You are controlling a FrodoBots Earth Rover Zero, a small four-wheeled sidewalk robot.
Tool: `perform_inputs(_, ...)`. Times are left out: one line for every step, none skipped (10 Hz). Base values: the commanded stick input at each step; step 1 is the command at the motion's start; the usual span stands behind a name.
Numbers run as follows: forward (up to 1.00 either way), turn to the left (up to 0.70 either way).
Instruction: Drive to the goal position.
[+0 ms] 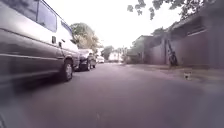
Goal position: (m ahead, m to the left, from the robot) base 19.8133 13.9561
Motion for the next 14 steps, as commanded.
perform_inputs(1.0,0.0)
perform_inputs(1.0,0.0)
perform_inputs(1.0,0.0)
perform_inputs(1.0,0.0)
perform_inputs(1.0,0.0)
perform_inputs(1.0,0.0)
perform_inputs(1.0,0.0)
perform_inputs(1.0,0.0)
perform_inputs(1.0,0.0)
perform_inputs(1.0,0.0)
perform_inputs(1.0,0.0)
perform_inputs(1.0,0.0)
perform_inputs(1.0,0.0)
perform_inputs(1.0,0.0)
